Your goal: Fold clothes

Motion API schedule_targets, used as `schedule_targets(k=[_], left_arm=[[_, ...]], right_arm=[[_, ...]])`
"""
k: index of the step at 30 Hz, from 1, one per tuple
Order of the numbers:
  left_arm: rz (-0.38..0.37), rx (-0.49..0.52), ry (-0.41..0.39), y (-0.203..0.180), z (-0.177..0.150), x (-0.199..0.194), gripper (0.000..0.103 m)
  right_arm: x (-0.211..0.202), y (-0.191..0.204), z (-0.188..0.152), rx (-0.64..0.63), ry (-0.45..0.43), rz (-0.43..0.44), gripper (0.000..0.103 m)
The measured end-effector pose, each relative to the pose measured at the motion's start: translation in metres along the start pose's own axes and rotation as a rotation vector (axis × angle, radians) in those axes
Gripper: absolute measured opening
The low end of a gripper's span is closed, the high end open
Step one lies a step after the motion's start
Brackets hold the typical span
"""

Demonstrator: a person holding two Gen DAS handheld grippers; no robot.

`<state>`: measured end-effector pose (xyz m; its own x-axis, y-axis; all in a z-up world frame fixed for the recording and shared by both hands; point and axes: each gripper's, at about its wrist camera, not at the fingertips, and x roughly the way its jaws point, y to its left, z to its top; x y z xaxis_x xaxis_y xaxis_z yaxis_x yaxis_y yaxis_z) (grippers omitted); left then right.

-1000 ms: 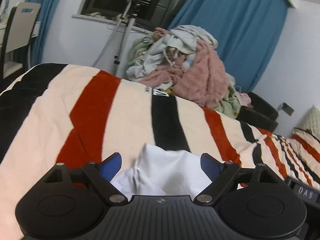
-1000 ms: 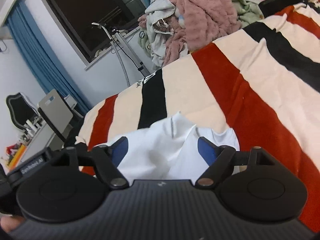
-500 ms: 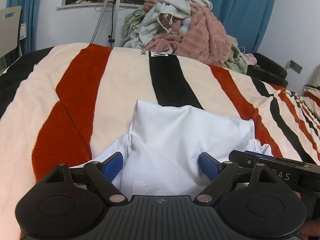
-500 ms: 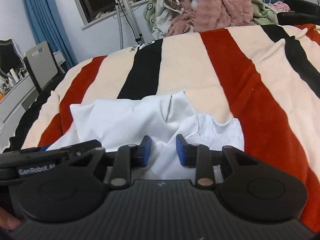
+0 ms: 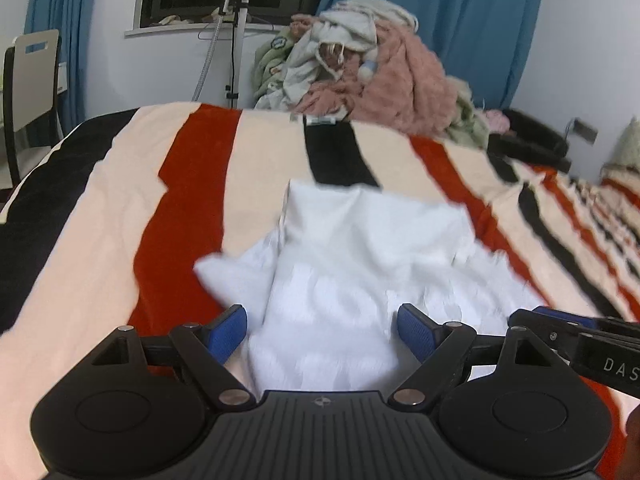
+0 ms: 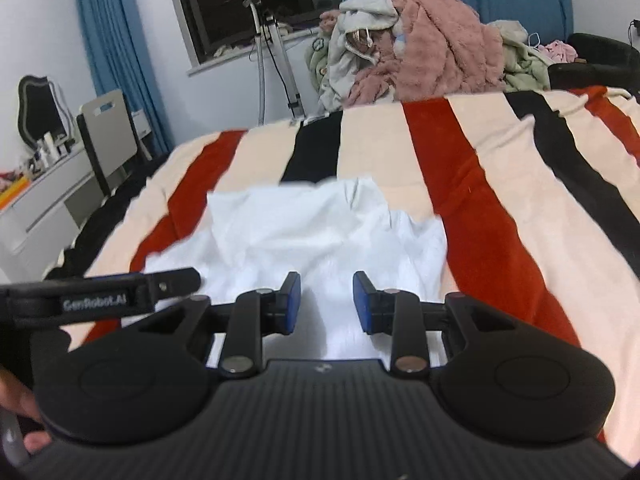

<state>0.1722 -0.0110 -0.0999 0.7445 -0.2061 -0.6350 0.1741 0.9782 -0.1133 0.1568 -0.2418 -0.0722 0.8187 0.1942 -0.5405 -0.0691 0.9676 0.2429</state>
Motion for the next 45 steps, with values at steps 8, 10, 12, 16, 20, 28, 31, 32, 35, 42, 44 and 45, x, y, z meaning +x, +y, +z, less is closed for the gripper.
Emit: schedule_targets(k=[8,10,12,16,20,28,31,32,35,42,44,45], left_arm=[[-0.033,-0.153,-0.033,0.021,-0.016,-0.030,0.082],[-0.065,-0.232,-0.042,0.029,-0.020,-0.049,0.082],[-0.144,-0.335,-0.039,0.040,-0.026,-0.065,0.083],[-0.296,-0.519,0.028,0.055,-0.043,-0.064,0.085],[-0.370,-0.699,0.116,0.066,-0.053,-0.015,0.084],[-0.360,-0.870,0.071,0.082,-0.060,0.008,0.049],[-0.356,-0.874,0.056,0.082,-0.059,0.005,0.038],[-0.358,-0.870,0.046,0.081,-0.059,0.005,0.034],[-0.365,-0.871,0.027,0.080,-0.058,0.004,0.030],[-0.378,-0.920,0.027,0.085,-0.059,0.008,0.029],[-0.380,-0.934,0.027,0.086,-0.059,0.011,0.029],[-0.381,-0.942,0.029,0.087,-0.060,0.012,0.029]], right_arm=[[0.008,0.001,-0.028,-0.009,0.046,-0.040,0.030],[0.008,0.001,-0.028,0.002,0.044,-0.046,0.030],[0.007,0.002,-0.028,0.012,0.045,-0.055,0.030],[0.005,0.007,-0.029,0.028,0.055,-0.077,0.030],[0.000,0.012,-0.032,0.061,0.060,-0.104,0.030],[-0.014,0.005,-0.034,0.264,0.058,-0.053,0.043],[-0.022,-0.015,-0.035,0.526,0.060,0.129,0.092],[-0.019,-0.018,-0.039,0.597,0.088,0.178,0.090],[-0.009,-0.025,-0.051,0.799,0.180,0.322,0.090],[0.020,-0.054,-0.079,1.095,0.194,0.381,0.073],[0.015,-0.064,-0.078,1.120,0.118,0.311,0.067],[0.011,-0.070,-0.077,1.132,0.079,0.274,0.066]])
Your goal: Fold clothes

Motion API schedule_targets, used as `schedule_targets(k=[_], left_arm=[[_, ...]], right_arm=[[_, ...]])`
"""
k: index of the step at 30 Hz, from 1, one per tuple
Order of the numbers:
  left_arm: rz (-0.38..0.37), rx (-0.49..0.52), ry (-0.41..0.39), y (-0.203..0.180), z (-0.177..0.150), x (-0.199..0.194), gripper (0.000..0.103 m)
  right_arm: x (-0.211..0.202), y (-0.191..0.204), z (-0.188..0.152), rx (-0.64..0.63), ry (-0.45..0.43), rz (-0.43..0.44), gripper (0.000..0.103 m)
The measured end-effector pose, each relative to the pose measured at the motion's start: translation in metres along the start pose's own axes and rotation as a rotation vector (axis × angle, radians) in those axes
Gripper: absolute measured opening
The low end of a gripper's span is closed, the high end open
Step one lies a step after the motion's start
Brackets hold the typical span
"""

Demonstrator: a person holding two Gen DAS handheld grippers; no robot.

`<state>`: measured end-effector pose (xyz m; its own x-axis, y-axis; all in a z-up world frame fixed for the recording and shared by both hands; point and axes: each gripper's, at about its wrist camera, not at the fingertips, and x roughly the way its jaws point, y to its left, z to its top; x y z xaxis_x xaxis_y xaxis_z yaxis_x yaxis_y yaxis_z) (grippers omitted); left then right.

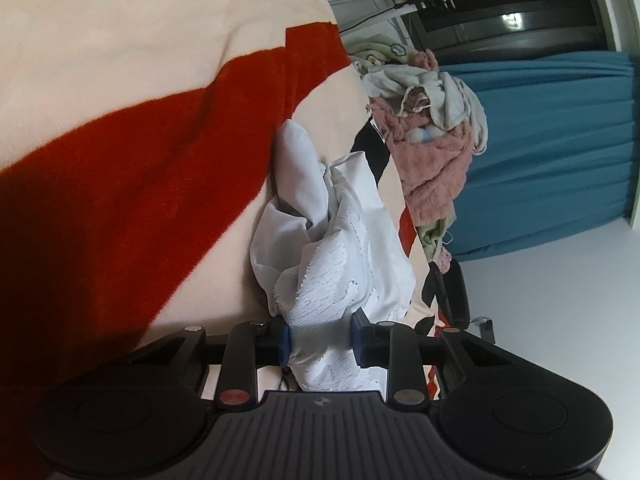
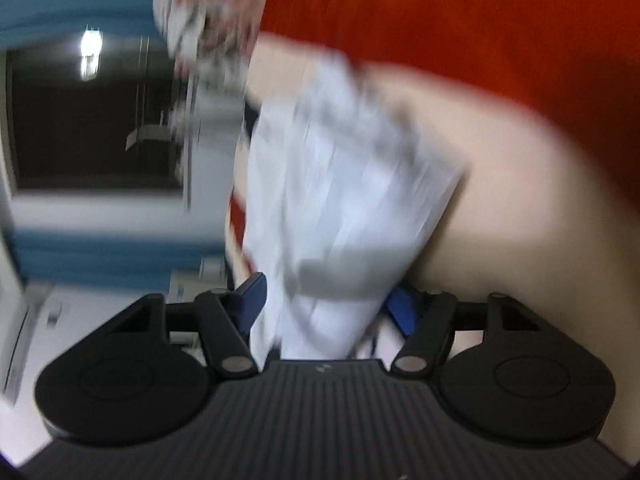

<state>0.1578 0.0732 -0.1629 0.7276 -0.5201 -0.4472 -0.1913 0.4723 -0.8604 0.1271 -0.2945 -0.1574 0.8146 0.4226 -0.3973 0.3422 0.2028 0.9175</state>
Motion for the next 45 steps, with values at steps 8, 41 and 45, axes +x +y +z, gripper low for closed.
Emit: schedule_targets(k=[8,41,45], left_arm=[[0.009,0.004,0.003,0.001,0.002,0.001,0.029],[0.030,0.324,0.245,-0.319,-0.031,0.255,0.031],[-0.132,0.329,0.207,-0.348,-0.023,0.307,0.031]], right_arm=[[0.004,0.007,0.000,-0.078,-0.061,-0.079,0.037],[-0.099,0.105,0.232,-0.035,-0.378,-0.070,0.021],[-0.083,0.133,0.301,-0.152,-0.348,-0.029,0.021]])
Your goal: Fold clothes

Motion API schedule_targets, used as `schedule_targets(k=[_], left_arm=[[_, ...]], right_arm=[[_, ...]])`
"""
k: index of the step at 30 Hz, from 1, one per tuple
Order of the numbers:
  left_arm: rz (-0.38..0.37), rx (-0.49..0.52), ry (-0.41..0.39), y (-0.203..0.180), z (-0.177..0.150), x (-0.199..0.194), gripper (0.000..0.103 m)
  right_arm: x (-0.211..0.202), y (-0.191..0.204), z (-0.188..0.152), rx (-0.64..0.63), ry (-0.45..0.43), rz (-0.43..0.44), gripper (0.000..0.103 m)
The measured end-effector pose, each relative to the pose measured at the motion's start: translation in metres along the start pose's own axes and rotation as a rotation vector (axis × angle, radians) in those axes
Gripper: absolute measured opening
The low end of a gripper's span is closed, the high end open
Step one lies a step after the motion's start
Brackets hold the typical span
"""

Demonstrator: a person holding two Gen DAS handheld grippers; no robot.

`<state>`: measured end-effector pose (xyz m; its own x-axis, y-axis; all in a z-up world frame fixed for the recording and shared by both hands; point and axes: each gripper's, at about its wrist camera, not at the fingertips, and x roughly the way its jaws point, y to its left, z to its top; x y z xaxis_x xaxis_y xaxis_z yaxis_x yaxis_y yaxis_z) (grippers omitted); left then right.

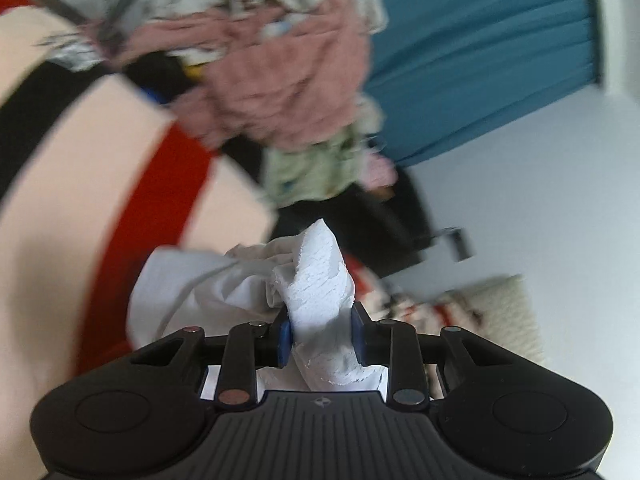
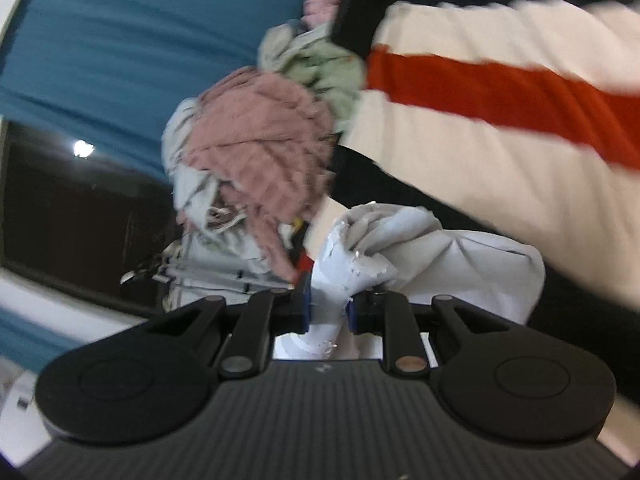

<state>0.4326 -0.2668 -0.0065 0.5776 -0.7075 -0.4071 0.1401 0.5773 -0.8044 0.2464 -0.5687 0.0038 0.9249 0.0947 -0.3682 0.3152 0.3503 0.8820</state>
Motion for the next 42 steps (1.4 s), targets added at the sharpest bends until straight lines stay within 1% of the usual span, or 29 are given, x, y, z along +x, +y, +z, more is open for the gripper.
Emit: schedule_targets(k=[1,2,3,4,5,6,8,10,11,12,14,16,18,21,23,24,27,28,29,30,31,33,34,35,36,37,38,39,42], left_arm=[[-0.045,0.018,-0.016,-0.001,0.000,0.008,0.031],[-0.088,0.037,-0.031,-0.002,0.001,0.016,0.031],[-0.096,0.079,-0.044,0.002,-0.004,0.022,0.031],[-0.103,0.120,-0.056,0.007,-0.010,0.029,0.031],[-0.086,0.158,-0.054,0.017,-0.019,0.035,0.032],[-0.045,0.181,-0.027,0.032,-0.028,0.040,0.032],[0.036,0.226,0.026,0.061,-0.048,0.052,0.032],[0.114,0.258,0.090,0.086,-0.065,0.063,0.031],[0.132,0.287,0.097,0.092,-0.072,0.063,0.032],[0.149,0.315,0.104,0.097,-0.078,0.063,0.036],[0.170,0.368,0.114,0.100,-0.089,0.058,0.041],[0.179,0.417,0.120,0.095,-0.096,0.048,0.045],[0.190,0.449,0.139,0.085,-0.100,0.034,0.054],[0.201,0.504,0.158,0.061,-0.098,0.011,0.058],[0.185,0.537,0.165,0.042,-0.103,-0.019,0.062],[0.182,0.549,0.154,0.033,-0.106,-0.034,0.064],[0.180,0.593,0.122,0.001,-0.112,-0.073,0.071],[0.178,0.609,0.113,-0.009,-0.114,-0.085,0.071],[0.170,0.623,0.097,-0.020,-0.116,-0.101,0.074],[0.163,0.638,0.081,-0.031,-0.118,-0.116,0.080],[0.155,0.653,0.065,-0.042,-0.121,-0.132,0.082],[0.140,0.682,0.034,-0.064,-0.125,-0.163,0.084],[0.136,0.696,0.023,-0.072,-0.128,-0.179,0.087],[0.136,0.712,0.004,-0.080,-0.133,-0.196,0.095],[0.135,0.729,-0.015,-0.088,-0.137,-0.213,0.103],[0.126,0.746,-0.036,-0.094,-0.142,-0.230,0.103],[0.117,0.762,-0.056,-0.101,-0.147,-0.247,0.103],[0.118,0.775,-0.067,-0.104,-0.152,-0.260,0.103],[0.121,0.812,-0.097,-0.114,-0.166,-0.297,0.103]], right_arm=[[0.007,0.004,0.014,-0.026,-0.002,0.022,0.021],[0.009,0.003,0.018,-0.056,-0.032,0.054,0.021],[0.011,0.000,0.021,-0.085,-0.065,0.087,0.021],[0.016,-0.007,0.018,-0.113,-0.081,0.085,0.021],[0.021,-0.015,0.015,-0.142,-0.096,0.079,0.022],[0.026,-0.023,0.011,-0.170,-0.111,0.073,0.022],[0.043,-0.053,-0.005,-0.159,-0.078,-0.009,0.022],[0.061,-0.090,-0.022,-0.106,0.002,-0.107,0.022],[0.069,-0.109,-0.032,-0.062,0.048,-0.155,0.022],[0.073,-0.127,-0.041,-0.012,0.089,-0.187,0.022],[0.072,-0.144,-0.053,0.041,0.115,-0.197,0.023],[0.065,-0.141,-0.055,0.062,0.133,-0.228,0.024],[0.057,-0.137,-0.056,0.083,0.151,-0.261,0.024],[0.034,-0.119,-0.060,0.082,0.184,-0.317,0.024],[0.009,-0.097,-0.065,0.013,0.153,-0.323,0.024],[-0.004,-0.086,-0.068,-0.023,0.136,-0.325,0.024],[-0.045,-0.044,-0.078,-0.170,0.087,-0.285,0.024],[-0.059,-0.033,-0.082,-0.202,0.074,-0.276,0.025],[-0.073,-0.020,-0.086,-0.233,0.061,-0.264,0.025],[-0.087,-0.008,-0.089,-0.265,0.048,-0.252,0.025],[-0.100,0.003,-0.093,-0.296,0.035,-0.246,0.025],[-0.127,0.024,-0.100,-0.362,0.010,-0.233,0.025],[-0.139,0.033,-0.105,-0.395,-0.001,-0.231,0.029],[-0.151,0.042,-0.110,-0.427,-0.011,-0.229,0.047],[-0.165,0.050,-0.116,-0.469,-0.044,-0.231,0.060],[-0.180,0.058,-0.123,-0.510,-0.079,-0.232,0.086],[-0.197,0.065,-0.133,-0.557,-0.151,-0.218,0.094],[-0.212,0.071,-0.141,-0.601,-0.198,-0.202,0.093],[-0.237,0.079,-0.161,-0.698,-0.211,-0.171,0.093]])
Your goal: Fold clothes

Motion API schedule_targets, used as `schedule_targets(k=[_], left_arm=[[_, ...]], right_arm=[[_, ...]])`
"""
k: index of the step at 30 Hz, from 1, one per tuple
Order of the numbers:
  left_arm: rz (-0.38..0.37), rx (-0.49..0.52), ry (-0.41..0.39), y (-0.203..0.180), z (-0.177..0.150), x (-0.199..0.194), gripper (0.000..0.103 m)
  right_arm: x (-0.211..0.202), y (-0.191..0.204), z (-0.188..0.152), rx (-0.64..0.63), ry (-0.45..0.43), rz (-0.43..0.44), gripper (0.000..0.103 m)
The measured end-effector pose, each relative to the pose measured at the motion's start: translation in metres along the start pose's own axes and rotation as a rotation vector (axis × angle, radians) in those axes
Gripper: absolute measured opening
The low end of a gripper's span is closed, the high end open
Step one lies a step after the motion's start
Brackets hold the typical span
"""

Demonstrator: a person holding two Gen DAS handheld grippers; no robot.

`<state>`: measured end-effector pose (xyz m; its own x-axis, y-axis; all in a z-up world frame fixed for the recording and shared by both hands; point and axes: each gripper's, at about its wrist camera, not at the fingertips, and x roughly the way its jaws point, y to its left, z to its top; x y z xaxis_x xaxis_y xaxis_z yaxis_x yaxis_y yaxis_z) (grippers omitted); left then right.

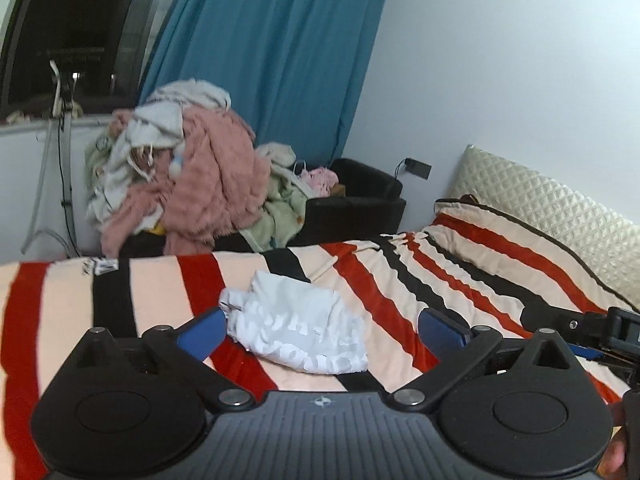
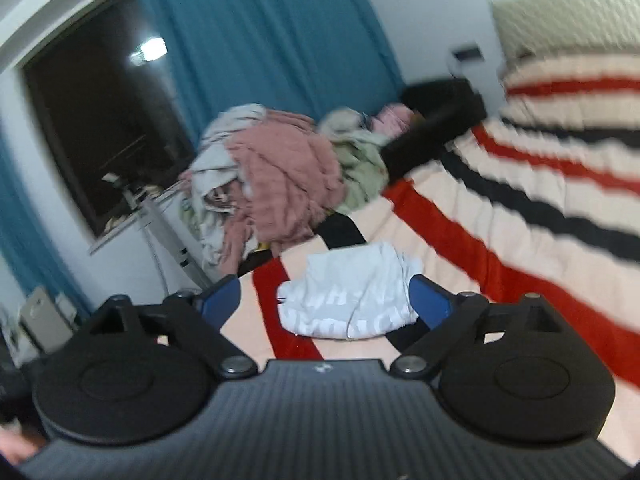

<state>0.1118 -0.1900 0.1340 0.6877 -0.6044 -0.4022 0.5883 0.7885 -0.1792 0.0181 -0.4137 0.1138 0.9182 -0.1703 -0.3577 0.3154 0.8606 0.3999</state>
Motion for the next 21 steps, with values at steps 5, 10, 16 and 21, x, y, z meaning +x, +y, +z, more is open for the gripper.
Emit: schedule_targets(k=[5,10,16,21], left_arm=[[0.015,0.057,-0.037,-0.013,-0.015,-0.050,0.103],[0.038,0.098,-0.068,-0.015,-0.039,-0.081,0.103],[0.046,0.098,-0.105,-0.001,-0.069,-0.099,0.103],[0.091,0.122,-0.119,0.012,-0.088,-0.103,0.103]], right_arm=[[-0.029,0.010,-0.018,-0.079,0.001,0.043,0.093],[-0.047,0.021,-0.043,-0.132,-0.022,0.047,0.092],[-0.049,0.029,-0.075,-0.164,-0.080,0.030,0.092],[-0.044,0.036,-0.099,-0.196,-0.115,0.032,0.092]])
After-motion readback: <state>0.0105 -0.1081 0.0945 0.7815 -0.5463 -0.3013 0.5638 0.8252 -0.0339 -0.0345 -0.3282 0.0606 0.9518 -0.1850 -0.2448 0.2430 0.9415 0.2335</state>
